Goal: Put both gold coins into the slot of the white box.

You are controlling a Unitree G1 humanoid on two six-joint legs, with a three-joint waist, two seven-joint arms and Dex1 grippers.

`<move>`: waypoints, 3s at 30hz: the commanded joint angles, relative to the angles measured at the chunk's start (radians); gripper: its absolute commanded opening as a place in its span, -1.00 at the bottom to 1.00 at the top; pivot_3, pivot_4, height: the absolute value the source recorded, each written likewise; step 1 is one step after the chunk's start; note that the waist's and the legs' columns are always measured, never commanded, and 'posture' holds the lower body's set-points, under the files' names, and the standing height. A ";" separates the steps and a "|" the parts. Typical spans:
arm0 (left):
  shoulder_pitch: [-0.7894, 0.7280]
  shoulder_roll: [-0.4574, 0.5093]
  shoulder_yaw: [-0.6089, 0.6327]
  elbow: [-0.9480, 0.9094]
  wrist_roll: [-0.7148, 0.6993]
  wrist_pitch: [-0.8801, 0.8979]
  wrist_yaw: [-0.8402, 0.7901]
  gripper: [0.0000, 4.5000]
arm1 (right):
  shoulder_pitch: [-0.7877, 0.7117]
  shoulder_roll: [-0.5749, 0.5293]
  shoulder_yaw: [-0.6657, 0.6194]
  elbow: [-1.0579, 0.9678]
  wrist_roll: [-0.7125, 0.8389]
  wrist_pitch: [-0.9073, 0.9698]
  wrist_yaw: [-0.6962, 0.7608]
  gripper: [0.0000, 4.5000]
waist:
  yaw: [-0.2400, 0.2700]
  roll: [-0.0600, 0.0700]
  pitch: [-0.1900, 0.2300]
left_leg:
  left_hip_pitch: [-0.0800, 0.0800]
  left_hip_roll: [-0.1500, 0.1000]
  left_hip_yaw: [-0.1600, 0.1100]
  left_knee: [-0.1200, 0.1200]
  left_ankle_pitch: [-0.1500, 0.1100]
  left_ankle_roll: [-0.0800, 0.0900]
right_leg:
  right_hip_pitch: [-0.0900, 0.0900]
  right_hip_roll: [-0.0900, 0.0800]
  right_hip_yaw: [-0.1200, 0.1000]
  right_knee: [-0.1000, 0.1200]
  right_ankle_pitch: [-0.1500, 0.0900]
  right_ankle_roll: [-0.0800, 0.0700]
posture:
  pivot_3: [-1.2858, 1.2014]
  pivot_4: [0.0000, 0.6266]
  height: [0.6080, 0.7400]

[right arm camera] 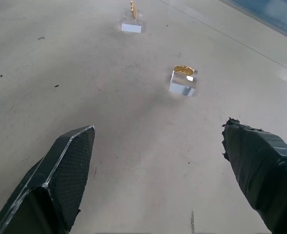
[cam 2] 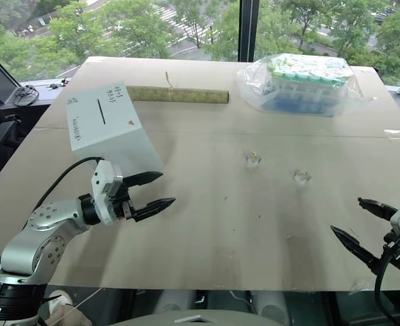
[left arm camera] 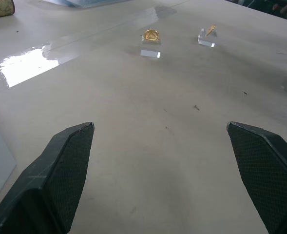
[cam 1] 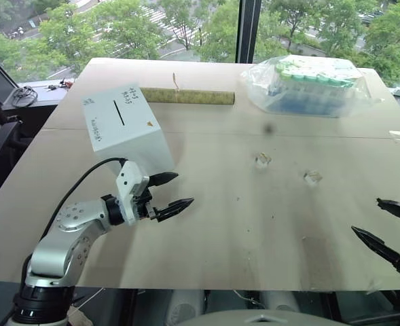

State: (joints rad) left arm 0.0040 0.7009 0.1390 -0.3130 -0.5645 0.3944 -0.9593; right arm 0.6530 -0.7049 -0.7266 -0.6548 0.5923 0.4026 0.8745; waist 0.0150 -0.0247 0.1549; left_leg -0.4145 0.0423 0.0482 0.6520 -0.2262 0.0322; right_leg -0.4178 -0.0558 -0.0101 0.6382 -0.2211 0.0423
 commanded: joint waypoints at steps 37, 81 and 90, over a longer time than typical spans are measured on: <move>-0.144 0.012 -0.106 -0.148 -0.092 -0.014 -0.180 1.00 | -0.953 -0.295 0.811 0.629 -0.606 -0.295 0.082 -0.36 | -0.002 0.000 0.002 | 0.000 -0.003 0.001 0.002 0.000 0.000 | 0.000 0.005 0.002 0.001 0.001 -0.001 | 0.03 -0.52 1.00; -0.303 -0.062 -0.075 -0.124 -0.295 0.278 0.101 1.00 | -1.030 -0.175 0.627 0.484 -0.323 0.145 0.124 -0.98 | -0.001 0.000 0.002 | 0.000 -0.003 -0.001 0.003 0.000 0.000 | 0.001 0.005 0.001 0.003 0.003 -0.004 | 0.03 -0.52 1.00; -0.506 -0.123 -0.088 -0.065 -0.467 0.443 0.100 1.00 | -1.153 -0.137 0.441 0.181 0.182 0.556 0.059 -0.98 | -0.008 0.000 0.003 | 0.001 -0.003 -0.001 0.003 0.000 0.000 | 0.001 0.006 0.001 0.004 0.005 -0.001 | 0.03 -0.52 1.00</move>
State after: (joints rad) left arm -0.4791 0.5818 0.0463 -0.3694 -0.9912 0.8254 -0.8464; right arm -0.4695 -0.8441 -0.2392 -0.3986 0.6764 0.8958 0.9659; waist 0.0068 -0.0243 0.1575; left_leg -0.4139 0.0396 0.0464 0.6547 -0.2259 0.0323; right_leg -0.4167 -0.0495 -0.0092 0.6419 -0.2164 0.0415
